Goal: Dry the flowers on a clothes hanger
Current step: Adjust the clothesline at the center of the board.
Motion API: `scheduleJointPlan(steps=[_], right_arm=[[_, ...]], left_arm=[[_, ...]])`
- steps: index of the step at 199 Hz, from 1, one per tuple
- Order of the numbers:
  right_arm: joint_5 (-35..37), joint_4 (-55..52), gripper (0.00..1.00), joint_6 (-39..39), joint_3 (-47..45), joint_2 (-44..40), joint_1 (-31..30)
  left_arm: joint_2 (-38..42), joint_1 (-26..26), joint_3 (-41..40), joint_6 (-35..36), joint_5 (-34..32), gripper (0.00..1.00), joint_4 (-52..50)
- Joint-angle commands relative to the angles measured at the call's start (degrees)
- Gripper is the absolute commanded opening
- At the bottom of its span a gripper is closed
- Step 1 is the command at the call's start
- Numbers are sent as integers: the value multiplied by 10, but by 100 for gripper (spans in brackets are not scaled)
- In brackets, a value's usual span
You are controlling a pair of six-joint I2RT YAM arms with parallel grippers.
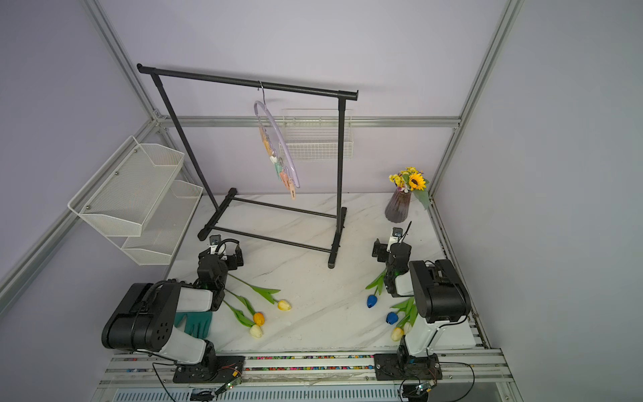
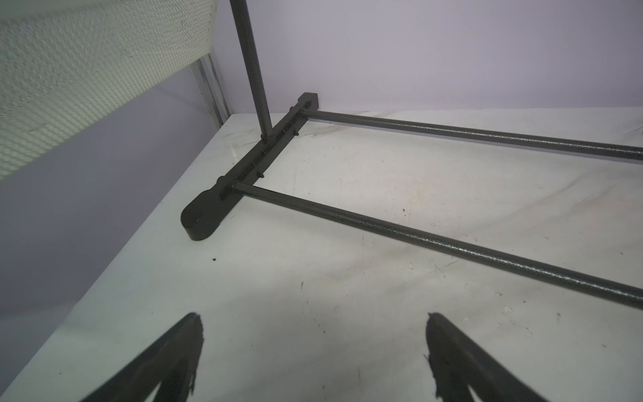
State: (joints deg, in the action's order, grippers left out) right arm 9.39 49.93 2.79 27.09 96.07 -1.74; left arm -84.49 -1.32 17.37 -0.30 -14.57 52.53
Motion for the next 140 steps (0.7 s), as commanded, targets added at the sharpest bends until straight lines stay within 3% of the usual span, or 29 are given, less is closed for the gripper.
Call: scheduleJointPlan(steps=[1,13,26,42,55,75,110,140], right_arm=[[26,-100,97,19,43,-73,-4],[20,-140,97,48,57,-119,-4],[8,-201,97,112,88,-169,-3],[-74,-311,97,157,156,-215,-4],[-190,-332,97,152,202,-225,-7],[-268,-297,97,163,245,-217,-31],[-167,-364,97,80,375,-151,-137],[-111,-340,97,75,432,-102,-171]], left_arm=[[88,-13,-3,6,-48,100,2],[138,-25,1,-4,-86,100,-39],[198,-32,24,-64,-128,100,-115],[252,-33,84,-159,-146,100,-250],[277,-33,132,-195,-126,100,-323],[302,-33,178,-217,-72,100,-369],[332,-33,241,-226,-12,100,-439],[352,-33,269,-234,66,100,-449]])
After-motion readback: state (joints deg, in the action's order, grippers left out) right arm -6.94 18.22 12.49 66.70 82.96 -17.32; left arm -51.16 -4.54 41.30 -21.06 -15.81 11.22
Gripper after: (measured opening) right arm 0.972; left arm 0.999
